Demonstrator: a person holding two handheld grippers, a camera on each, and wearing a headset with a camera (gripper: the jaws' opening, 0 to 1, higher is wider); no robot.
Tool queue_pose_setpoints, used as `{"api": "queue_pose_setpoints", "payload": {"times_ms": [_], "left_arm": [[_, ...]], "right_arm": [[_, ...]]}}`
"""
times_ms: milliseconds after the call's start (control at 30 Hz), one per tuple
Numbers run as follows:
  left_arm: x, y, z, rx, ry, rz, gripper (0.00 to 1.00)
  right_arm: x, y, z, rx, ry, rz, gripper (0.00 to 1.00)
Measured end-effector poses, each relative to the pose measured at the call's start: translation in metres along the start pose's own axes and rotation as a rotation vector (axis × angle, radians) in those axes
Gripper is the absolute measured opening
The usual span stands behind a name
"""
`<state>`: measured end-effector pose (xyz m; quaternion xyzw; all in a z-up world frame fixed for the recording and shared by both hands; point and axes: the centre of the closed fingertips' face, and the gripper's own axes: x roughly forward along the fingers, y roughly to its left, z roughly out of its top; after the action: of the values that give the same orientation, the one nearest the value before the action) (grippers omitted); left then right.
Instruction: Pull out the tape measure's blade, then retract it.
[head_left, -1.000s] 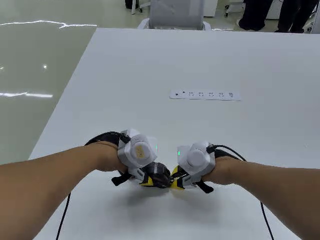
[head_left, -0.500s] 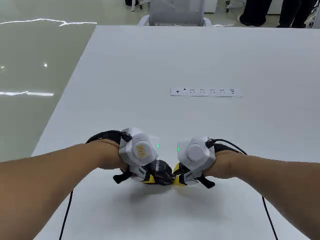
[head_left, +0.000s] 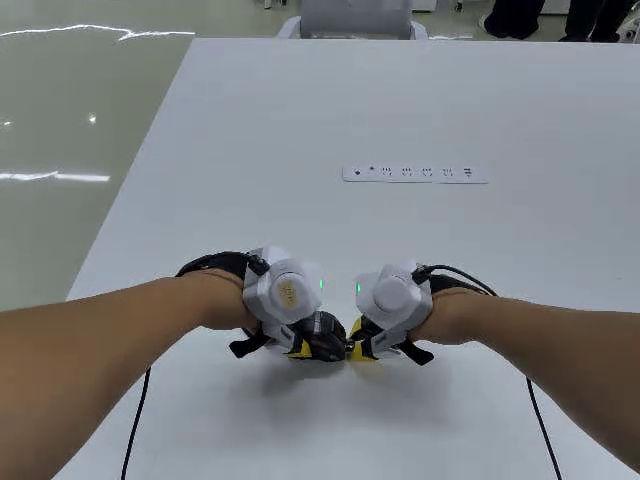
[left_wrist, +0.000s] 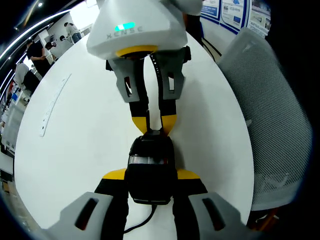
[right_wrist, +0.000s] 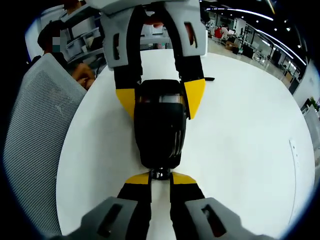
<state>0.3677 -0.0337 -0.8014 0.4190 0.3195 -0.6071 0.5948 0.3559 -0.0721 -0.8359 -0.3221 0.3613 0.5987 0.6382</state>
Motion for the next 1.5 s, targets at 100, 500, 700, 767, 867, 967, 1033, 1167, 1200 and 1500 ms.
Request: {"api": "queue_pose_setpoints", "payload": {"times_ms": [100, 500, 700, 767, 867, 967, 1033, 1167, 1200, 1500], "left_arm": [[0.0, 0.0, 0.0, -0.005, -0.003, -0.004, 0.29], [0.001, 0.001, 0.0, -0.006, 0.004, -0.002, 0.29], [0.001, 0.002, 0.0, -0.014, 0.0, -0.003, 0.29], [0.001, 0.002, 0.0, -0.014, 0.003, -0.001, 0.29], [0.002, 0.001, 0.0, -0.002, 0.015, 0.002, 0.29], [0.001, 0.001, 0.0, -0.007, 0.011, 0.005, 0.29], [0.001, 0.0, 0.0, -0.007, 0.012, 0.008, 0.29], [0.002, 0.0, 0.0, -0.005, 0.016, 0.007, 0.29], [0.002, 0.0, 0.0, -0.004, 0.016, 0.007, 0.29], [0.002, 0.0, -0.001, -0.006, 0.004, 0.011, 0.29]], "right_arm": [[-0.001, 0.0, -0.001, -0.002, 0.001, -0.005, 0.12], [-0.002, -0.002, -0.006, 0.002, -0.019, -0.009, 0.12], [-0.004, -0.002, -0.007, -0.003, -0.02, -0.009, 0.12], [-0.004, -0.002, -0.008, 0.002, -0.018, -0.009, 0.12], [-0.006, -0.001, -0.01, -0.003, -0.013, -0.012, 0.12], [-0.007, 0.0, -0.011, -0.008, -0.008, -0.013, 0.12], [-0.007, -0.001, -0.012, -0.008, -0.002, -0.013, 0.12], [-0.008, -0.001, -0.014, -0.004, 0.009, -0.015, 0.12], [-0.009, -0.001, -0.015, -0.001, 0.012, -0.016, 0.12], [-0.012, 0.0, -0.022, 0.002, 0.036, -0.021, 0.12]]}}
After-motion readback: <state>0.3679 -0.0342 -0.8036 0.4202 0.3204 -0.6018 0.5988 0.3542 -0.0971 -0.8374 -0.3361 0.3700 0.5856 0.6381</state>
